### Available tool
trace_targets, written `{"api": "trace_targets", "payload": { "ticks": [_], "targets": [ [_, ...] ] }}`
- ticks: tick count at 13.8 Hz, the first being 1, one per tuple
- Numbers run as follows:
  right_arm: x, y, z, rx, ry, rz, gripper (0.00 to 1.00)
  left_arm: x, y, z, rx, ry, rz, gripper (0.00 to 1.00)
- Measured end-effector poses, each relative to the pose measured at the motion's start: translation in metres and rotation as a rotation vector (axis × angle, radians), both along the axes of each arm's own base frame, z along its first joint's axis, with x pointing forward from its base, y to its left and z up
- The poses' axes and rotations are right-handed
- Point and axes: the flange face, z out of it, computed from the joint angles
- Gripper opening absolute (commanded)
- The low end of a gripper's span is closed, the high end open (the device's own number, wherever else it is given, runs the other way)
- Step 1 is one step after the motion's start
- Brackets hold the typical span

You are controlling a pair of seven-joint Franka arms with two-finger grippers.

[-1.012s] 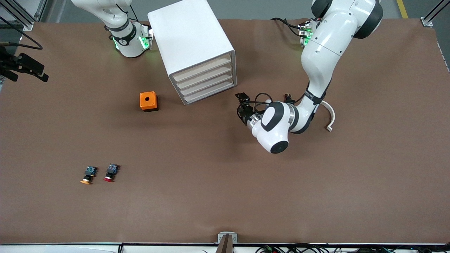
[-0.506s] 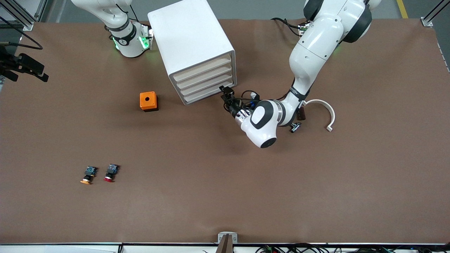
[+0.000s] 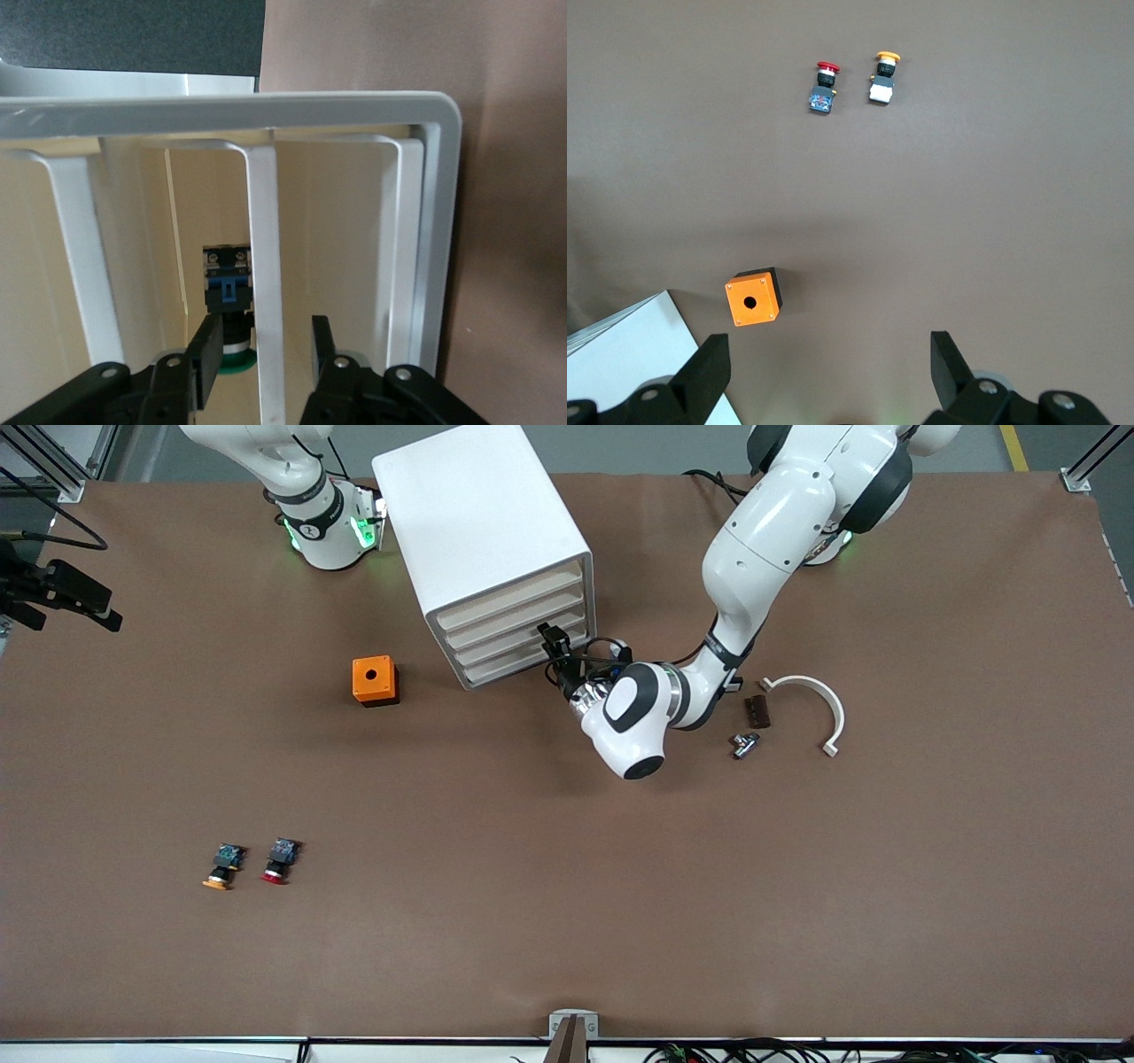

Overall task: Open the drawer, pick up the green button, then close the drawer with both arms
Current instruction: 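Pull the drawer out of the cabinet with the left gripper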

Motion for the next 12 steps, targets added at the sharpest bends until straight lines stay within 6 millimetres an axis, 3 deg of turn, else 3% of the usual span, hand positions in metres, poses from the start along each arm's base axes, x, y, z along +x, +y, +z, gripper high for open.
{"api": "trace_targets", "payload": {
  "ticks": [2, 3, 8, 12],
  "targets": [
    [0.0, 0.0, 0.0, 0.0, 0.0, 0.0, 1.0, -0.012, -0.011, -0.002, -0.006, 0.015, -0.007, 0.04],
    [0.0, 0.0, 0.0, 0.0, 0.0, 0.0, 1.0, -0.015, -0.013, -0.004, -0.004, 0.015, -0.011, 0.0],
    [0.0, 0.0, 0.003, -0.001, -0.009, 0.0, 1.0, -0.006, -0.005, -0.009, 0.004, 0.014, 0.005, 0.0],
    [0.003, 0.001, 0.004, -0.002, -0.012, 0.002, 1.0, 0.04, 0.026, -0.001, -0.024, -0.057, 0.037, 0.06]
  ]
}}
